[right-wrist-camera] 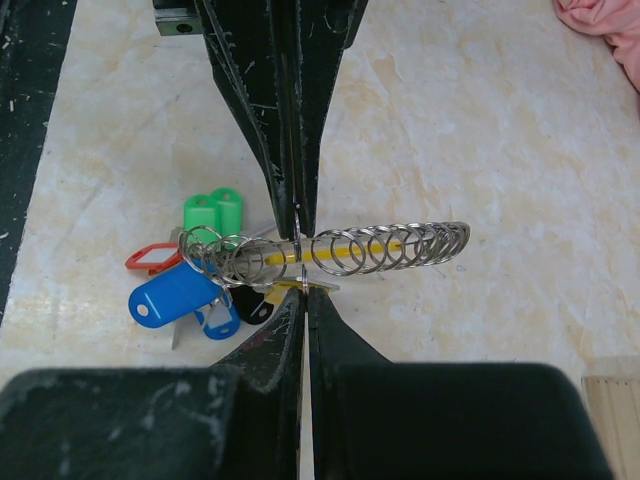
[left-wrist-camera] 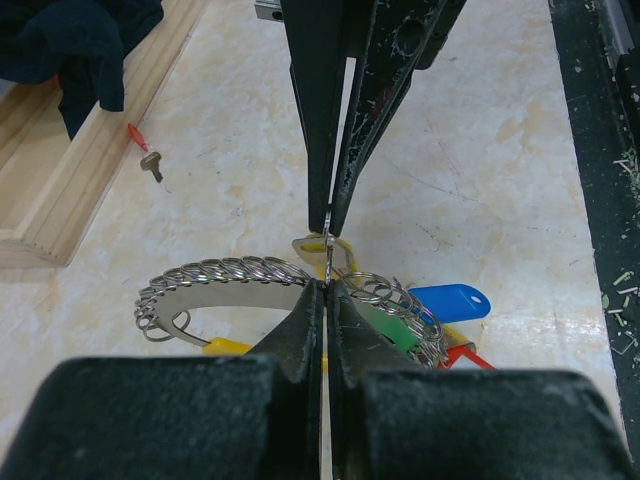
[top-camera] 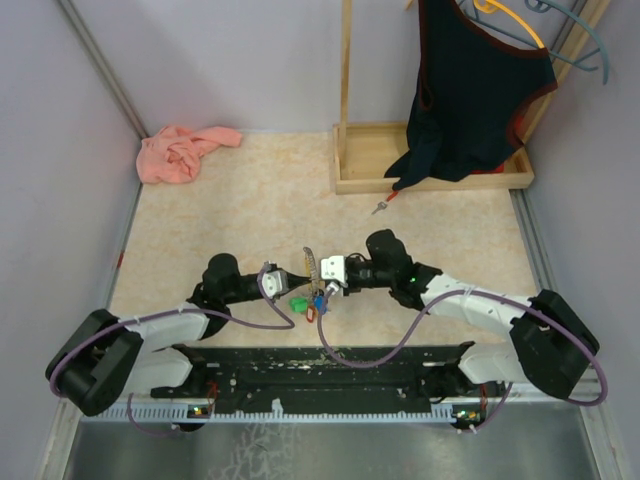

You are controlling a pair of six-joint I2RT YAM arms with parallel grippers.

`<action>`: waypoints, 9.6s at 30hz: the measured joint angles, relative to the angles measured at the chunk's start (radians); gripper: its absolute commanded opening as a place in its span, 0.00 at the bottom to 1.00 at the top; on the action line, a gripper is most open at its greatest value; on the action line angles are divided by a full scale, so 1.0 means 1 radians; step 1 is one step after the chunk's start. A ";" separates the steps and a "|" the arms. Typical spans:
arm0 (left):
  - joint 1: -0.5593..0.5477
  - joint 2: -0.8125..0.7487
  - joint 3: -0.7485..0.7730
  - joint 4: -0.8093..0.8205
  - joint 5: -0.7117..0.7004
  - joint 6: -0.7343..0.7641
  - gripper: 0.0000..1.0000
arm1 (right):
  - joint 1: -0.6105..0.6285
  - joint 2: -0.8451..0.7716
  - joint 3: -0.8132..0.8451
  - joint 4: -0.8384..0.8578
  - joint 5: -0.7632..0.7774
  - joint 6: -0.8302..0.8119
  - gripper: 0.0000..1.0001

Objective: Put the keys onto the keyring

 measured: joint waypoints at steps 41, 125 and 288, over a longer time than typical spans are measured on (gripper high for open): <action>0.000 0.019 0.000 -0.002 0.004 -0.002 0.00 | 0.025 0.000 0.005 -0.029 0.040 0.001 0.00; 0.002 0.015 0.002 -0.007 0.033 -0.016 0.00 | 0.045 -0.001 0.056 -0.148 0.072 0.022 0.00; -0.010 0.024 0.106 -0.264 0.015 -0.015 0.00 | 0.086 0.054 0.118 -0.206 0.124 0.097 0.00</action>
